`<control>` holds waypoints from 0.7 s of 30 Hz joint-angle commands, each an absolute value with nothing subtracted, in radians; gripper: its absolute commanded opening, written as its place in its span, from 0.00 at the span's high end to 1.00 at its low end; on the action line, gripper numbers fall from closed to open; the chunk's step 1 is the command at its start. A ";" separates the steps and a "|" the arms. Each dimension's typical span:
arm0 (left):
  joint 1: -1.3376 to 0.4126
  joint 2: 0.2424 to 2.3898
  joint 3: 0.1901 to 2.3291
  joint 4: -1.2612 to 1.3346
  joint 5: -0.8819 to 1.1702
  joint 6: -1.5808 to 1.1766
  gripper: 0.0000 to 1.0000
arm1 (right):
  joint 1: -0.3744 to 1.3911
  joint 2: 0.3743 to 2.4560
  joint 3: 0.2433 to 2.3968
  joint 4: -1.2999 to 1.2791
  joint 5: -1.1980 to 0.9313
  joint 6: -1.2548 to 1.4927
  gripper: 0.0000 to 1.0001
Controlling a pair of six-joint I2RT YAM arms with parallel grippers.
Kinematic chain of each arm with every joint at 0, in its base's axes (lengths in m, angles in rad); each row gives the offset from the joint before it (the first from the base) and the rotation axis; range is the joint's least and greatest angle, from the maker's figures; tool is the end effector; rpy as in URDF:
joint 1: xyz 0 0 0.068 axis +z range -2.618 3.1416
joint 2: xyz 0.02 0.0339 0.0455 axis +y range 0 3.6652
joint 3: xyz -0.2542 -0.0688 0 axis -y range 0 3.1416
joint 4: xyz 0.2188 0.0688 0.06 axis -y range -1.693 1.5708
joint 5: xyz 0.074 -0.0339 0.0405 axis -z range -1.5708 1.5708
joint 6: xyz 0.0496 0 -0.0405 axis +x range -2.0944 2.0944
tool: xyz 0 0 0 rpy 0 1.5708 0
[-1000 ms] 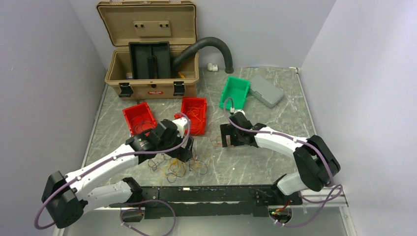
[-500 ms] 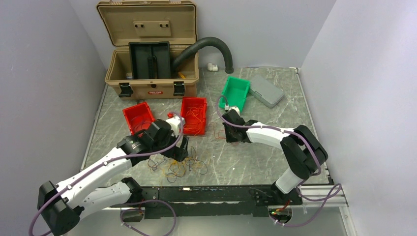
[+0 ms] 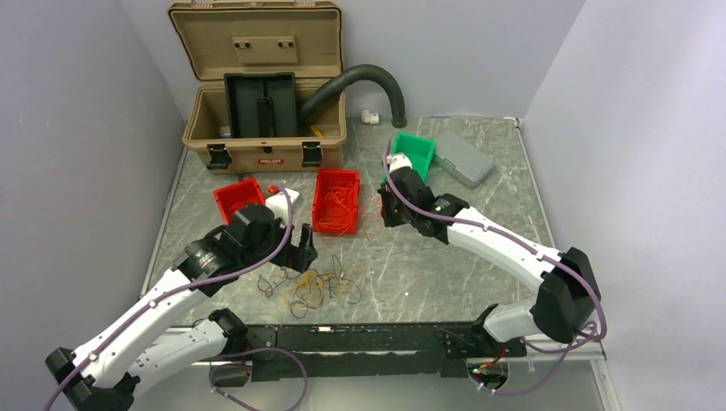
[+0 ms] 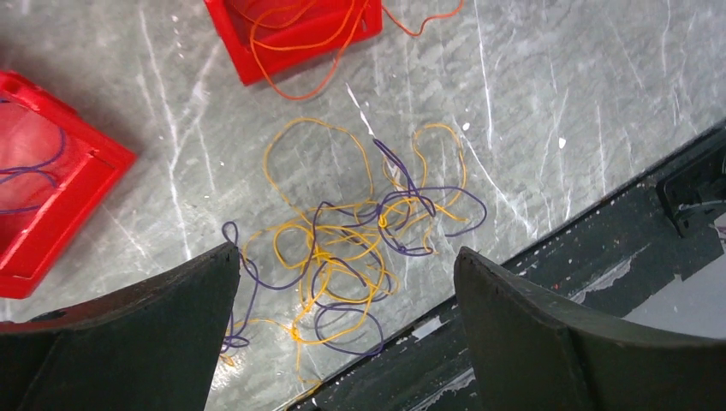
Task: Untangle the cables
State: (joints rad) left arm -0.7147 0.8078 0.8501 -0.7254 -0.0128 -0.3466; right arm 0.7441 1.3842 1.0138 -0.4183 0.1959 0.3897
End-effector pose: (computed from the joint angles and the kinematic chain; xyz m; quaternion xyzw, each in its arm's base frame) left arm 0.1184 -0.1019 0.2884 0.1626 0.8883 -0.2123 0.3733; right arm 0.2162 0.1859 0.2530 -0.1255 0.9122 0.1274 0.3685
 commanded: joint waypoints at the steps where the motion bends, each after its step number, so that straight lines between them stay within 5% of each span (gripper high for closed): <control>1: -0.705 0.756 0.896 -0.739 -0.087 -0.335 0.03 | 0.781 1.382 1.175 -0.494 0.164 0.341 1.00; 21: -0.696 0.683 0.897 -0.767 -0.154 -0.331 0.00 | 0.840 1.653 1.699 -0.615 0.247 0.256 1.00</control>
State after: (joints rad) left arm -0.7006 0.6891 0.8722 -0.7776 -0.1394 -0.3405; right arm 0.8394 1.5856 1.6424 -0.6064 0.2527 0.2943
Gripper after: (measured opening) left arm 0.993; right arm 0.021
